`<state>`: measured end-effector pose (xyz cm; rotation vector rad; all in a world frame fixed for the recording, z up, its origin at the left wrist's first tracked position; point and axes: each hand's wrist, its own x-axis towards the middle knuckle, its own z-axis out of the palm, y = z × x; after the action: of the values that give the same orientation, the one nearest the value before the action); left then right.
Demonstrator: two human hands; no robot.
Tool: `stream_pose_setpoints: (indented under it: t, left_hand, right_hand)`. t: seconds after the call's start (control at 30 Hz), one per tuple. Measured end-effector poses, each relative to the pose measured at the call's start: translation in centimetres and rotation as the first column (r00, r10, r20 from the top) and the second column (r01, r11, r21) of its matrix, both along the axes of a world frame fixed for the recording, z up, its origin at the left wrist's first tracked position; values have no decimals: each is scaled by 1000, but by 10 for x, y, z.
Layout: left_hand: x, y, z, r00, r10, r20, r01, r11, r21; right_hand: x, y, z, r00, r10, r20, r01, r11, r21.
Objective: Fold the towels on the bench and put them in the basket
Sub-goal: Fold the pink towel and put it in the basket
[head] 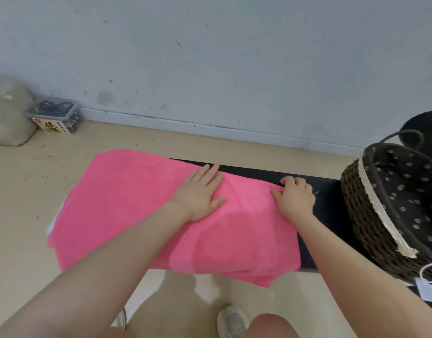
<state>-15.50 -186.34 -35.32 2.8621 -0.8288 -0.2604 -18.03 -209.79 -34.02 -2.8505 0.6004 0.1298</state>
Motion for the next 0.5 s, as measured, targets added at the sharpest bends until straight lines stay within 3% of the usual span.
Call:
stream_pose_setpoints:
  t: [0.2, 0.33, 0.5]
  left_hand:
    - [-10, -35, -11, 997, -71, 21, 69, 995, 78]
    - [1, -61, -10, 998, -67, 7, 67, 997, 40]
    - [20, -94, -13, 998, -57, 31, 55, 996, 70]
  right_hand:
    - [6, -22, 0, 996, 82, 29, -78, 988, -135]
    - [25, -53, 15, 991, -109, 82, 109, 994, 2]
    - [64, -95, 33, 950, -138, 281, 127, 990, 56]
